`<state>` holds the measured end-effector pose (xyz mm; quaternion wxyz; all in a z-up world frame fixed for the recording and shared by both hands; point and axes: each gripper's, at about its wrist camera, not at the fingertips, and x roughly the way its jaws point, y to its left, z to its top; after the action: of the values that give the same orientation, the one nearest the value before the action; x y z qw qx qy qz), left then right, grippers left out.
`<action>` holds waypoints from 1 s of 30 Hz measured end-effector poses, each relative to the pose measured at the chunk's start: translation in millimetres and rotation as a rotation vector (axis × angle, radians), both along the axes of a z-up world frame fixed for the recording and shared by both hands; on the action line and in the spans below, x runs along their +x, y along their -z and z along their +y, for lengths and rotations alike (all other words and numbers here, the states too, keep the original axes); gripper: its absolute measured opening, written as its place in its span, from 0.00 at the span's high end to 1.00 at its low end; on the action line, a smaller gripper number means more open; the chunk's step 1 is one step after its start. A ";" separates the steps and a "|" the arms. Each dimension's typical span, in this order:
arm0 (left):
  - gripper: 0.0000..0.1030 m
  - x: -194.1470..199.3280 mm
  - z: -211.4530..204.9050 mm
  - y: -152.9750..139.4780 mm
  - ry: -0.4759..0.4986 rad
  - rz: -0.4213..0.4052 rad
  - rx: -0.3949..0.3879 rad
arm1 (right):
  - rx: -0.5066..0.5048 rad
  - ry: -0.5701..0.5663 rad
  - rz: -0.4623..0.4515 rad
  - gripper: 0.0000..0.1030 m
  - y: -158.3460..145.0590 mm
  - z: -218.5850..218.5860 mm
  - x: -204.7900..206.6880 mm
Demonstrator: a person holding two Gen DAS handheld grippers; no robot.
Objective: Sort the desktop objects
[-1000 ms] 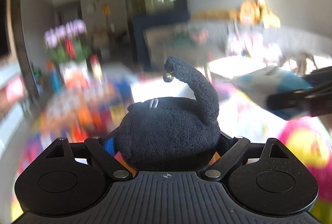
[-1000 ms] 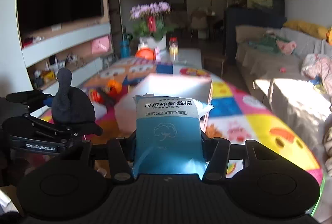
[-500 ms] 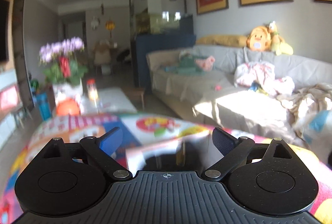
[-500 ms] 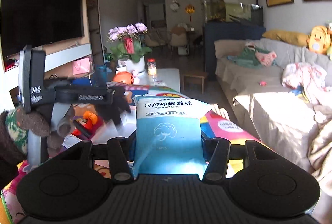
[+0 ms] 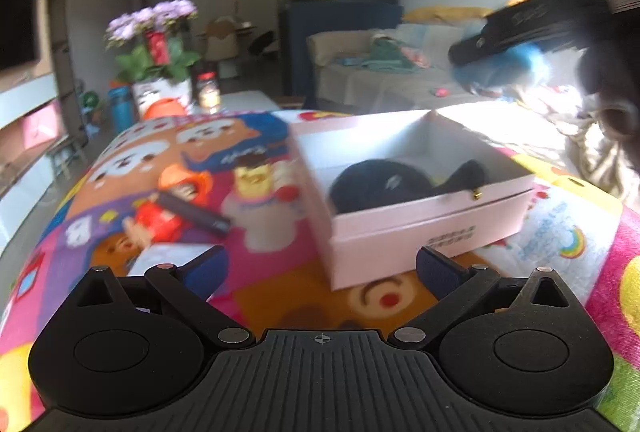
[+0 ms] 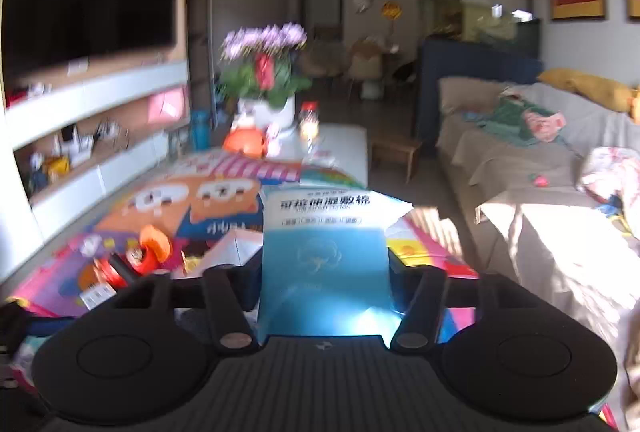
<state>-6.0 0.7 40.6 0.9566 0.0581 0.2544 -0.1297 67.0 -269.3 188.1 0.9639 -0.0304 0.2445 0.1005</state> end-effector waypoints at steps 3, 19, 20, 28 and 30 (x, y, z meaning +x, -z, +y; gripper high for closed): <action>0.00 -5.1 14.7 5.4 -0.050 -0.003 0.005 | 0.019 0.015 0.063 0.33 11.1 6.7 15.6; 0.00 -7.6 25.7 27.8 -0.043 0.081 -0.126 | -0.220 -0.056 0.199 0.66 60.9 87.0 52.4; 0.00 -7.1 27.3 28.3 -0.038 0.087 -0.138 | -0.300 -0.017 0.156 0.66 61.4 91.8 52.9; 0.00 -2.4 39.0 31.1 -0.073 0.129 -0.217 | -0.039 0.059 0.100 0.60 11.0 39.8 51.1; 0.00 -3.1 38.6 30.8 -0.074 0.125 -0.215 | -0.051 0.061 0.092 0.59 9.2 39.9 49.6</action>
<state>-9.1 39.3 9.8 0.9438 -0.0622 0.3000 -0.1242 116.6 -229.4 178.9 0.9531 -0.0431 0.2920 0.0663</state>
